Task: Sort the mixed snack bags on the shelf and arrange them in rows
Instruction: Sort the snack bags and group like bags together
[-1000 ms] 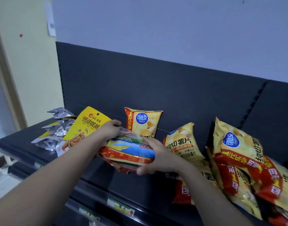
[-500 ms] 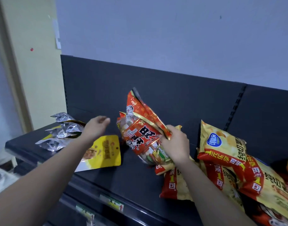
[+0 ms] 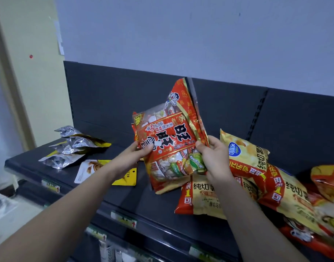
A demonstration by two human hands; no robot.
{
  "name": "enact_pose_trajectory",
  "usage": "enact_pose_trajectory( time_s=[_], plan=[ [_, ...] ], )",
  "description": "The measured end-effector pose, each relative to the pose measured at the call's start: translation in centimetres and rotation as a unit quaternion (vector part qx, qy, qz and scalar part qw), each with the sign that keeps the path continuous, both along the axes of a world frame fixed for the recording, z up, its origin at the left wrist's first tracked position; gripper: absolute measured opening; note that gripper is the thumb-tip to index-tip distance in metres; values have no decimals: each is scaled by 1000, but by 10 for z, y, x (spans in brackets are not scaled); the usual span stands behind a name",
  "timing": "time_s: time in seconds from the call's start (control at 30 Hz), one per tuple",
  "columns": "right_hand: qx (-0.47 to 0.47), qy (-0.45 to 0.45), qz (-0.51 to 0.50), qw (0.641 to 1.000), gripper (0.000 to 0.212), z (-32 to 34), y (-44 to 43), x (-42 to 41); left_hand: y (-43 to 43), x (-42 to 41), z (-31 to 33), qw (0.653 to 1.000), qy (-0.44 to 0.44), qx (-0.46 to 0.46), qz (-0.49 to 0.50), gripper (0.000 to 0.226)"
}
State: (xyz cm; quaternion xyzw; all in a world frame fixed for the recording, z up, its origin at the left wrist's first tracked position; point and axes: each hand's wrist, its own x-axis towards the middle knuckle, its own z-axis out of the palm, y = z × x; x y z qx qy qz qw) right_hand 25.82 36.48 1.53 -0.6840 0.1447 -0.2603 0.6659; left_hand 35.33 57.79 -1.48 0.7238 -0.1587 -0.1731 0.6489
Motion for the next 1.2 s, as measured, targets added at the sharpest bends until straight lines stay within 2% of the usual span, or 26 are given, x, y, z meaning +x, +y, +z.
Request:
enact_pose_trajectory(
  time_s=[0.07, 0.17, 0.27, 0.37, 0.47, 0.53, 0.67, 0.9, 0.97, 1.07, 1.2],
  plan=[
    [34, -15, -4, 999, 15, 10, -6, -12, -9, 1, 3, 997, 22, -73, -30, 108],
    [70, -36, -24, 997, 14, 23, -19, -33, -25, 3, 6, 987, 53, -146, -52, 91],
    [81, -45, -56, 994, 13, 31, -33, -54, -49, -2, 15, 983, 58, -141, -104, 89],
    [90, -48, -82, 991, 16, 38, -46, -75, -75, -14, 22, 976, 73, -158, -131, 65],
    [99, -66, -116, 986, 23, 39, -60, -100, -107, -28, 26, 964, 104, -198, -145, 57],
    [112, -80, -139, 981, 39, 37, -75, -120, -131, -42, 30, 961, 114, -208, -142, 50],
    [138, -101, -173, 970, 99, 30, -100, -167, -180, -73, 38, 958, 134, -206, -145, 38],
    [118, -141, -173, 968, 118, 29, -141, -264, -269, -150, 41, 953, 163, -187, -176, 33],
    [108, -140, -194, 965, 117, 29, -153, -289, -293, -174, 40, 948, 179, -176, -194, 34],
    [116, -169, -222, 953, 93, 27, -179, -328, -331, -211, 41, 941, 194, -171, -219, 37],
    [109, -167, -256, 946, 78, 25, -221, -380, -381, -259, 44, 933, 199, -168, -249, 27]
  ],
)
